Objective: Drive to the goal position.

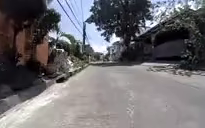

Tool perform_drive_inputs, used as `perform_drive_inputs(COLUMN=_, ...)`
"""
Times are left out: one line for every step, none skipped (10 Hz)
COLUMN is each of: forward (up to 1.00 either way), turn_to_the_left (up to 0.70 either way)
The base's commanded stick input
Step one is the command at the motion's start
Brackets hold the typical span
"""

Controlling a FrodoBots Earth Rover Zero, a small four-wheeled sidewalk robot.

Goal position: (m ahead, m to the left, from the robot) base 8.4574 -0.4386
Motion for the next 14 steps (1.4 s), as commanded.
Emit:
perform_drive_inputs(forward=0.88, turn_to_the_left=-0.01)
perform_drive_inputs(forward=0.88, turn_to_the_left=-0.01)
perform_drive_inputs(forward=0.89, turn_to_the_left=-0.01)
perform_drive_inputs(forward=0.92, turn_to_the_left=-0.01)
perform_drive_inputs(forward=0.92, turn_to_the_left=-0.01)
perform_drive_inputs(forward=0.92, turn_to_the_left=-0.01)
perform_drive_inputs(forward=0.92, turn_to_the_left=-0.01)
perform_drive_inputs(forward=0.92, turn_to_the_left=-0.01)
perform_drive_inputs(forward=0.92, turn_to_the_left=-0.01)
perform_drive_inputs(forward=0.92, turn_to_the_left=-0.01)
perform_drive_inputs(forward=0.92, turn_to_the_left=-0.01)
perform_drive_inputs(forward=0.92, turn_to_the_left=-0.01)
perform_drive_inputs(forward=0.92, turn_to_the_left=-0.01)
perform_drive_inputs(forward=0.92, turn_to_the_left=-0.01)
